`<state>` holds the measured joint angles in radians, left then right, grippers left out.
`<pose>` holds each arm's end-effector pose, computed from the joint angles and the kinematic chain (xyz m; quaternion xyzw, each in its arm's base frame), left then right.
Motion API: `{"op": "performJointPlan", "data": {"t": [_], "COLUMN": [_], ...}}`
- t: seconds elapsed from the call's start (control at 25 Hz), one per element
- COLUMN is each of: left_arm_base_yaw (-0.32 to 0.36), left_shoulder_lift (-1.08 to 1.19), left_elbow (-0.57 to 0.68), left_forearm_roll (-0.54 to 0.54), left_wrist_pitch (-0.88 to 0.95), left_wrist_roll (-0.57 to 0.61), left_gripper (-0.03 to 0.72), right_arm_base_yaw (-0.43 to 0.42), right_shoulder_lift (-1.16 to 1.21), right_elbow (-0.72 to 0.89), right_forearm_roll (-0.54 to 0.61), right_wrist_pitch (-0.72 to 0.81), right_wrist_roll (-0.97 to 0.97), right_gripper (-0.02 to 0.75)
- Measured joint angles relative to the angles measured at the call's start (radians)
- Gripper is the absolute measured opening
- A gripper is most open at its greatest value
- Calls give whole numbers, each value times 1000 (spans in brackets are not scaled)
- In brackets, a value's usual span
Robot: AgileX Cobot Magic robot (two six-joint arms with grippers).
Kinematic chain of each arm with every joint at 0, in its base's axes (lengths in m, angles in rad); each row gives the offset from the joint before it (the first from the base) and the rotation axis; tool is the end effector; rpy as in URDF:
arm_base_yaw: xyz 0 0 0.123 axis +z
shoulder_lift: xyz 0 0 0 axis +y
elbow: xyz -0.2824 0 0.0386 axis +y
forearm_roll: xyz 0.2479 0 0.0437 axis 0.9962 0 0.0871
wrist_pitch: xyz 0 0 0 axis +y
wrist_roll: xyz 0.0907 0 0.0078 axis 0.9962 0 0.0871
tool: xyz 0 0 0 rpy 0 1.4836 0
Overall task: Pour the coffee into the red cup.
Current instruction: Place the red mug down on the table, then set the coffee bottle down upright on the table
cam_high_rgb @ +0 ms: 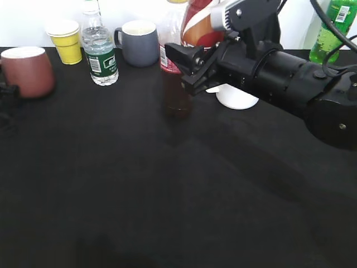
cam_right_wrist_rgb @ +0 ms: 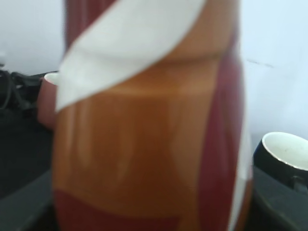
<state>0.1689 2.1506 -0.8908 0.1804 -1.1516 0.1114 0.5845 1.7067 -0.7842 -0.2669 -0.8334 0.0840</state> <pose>0.3911 0.0516 0.1129 0.0633 0.7137 0.0645 0.6946 0.2823 0.2081 0.2244 -0.3025 0.6467 0.2358 0.6593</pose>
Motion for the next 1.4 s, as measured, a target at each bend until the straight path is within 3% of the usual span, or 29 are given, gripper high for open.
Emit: {"op": "performJointPlan", "data": {"t": [0.12, 0.28, 0.36, 0.56, 0.88, 0.96, 1.04, 1.16, 1.32, 1.4], "left_arm_base_yaw": [1, 1, 1, 1, 1, -1, -52, -191, -351, -425], "left_shoulder_lift": [65, 79, 79, 71, -88, -172, -247, -350, -396, -396], "left_elbow": [-79, -84, -78, 3, 223, 302, 380, 476, 522, 522], "left_forearm_roll": [1, 4, 0, -9, -8, 39, 57, 55, 27, 19], "left_wrist_pitch": [-24, -40, -41, -71, -60, -60, -60, -60, -60, -60], "left_wrist_roll": [-5, -7, -8, -16, -18, -18, -18, -19, -27, -28], "left_gripper": [49, 55, 92, 268, 279, 279, 279, 279, 279, 279], "right_arm_base_yaw": [0, 0, 0, 0, 0, 0, 0, 0, -18, -69], "right_shoulder_lift": [0, 0, 0, 0, 0, 0, 0, -1, -10, -10], "right_elbow": [0, 0, 0, 0, 0, 0, 0, 1, 1, 1], "right_forearm_roll": [1, 1, 1, 1, 2, 3, 4, 21, 255, 391], "right_wrist_pitch": [11, 12, 12, 12, 14, 14, 14, 23, 122, 160], "right_wrist_roll": [-2, -2, -2, -2, -2, -2, -2, -2, -122, -219], "right_gripper": [528, 528, 528, 528, 528, 528, 528, 528, 528, 528]}}
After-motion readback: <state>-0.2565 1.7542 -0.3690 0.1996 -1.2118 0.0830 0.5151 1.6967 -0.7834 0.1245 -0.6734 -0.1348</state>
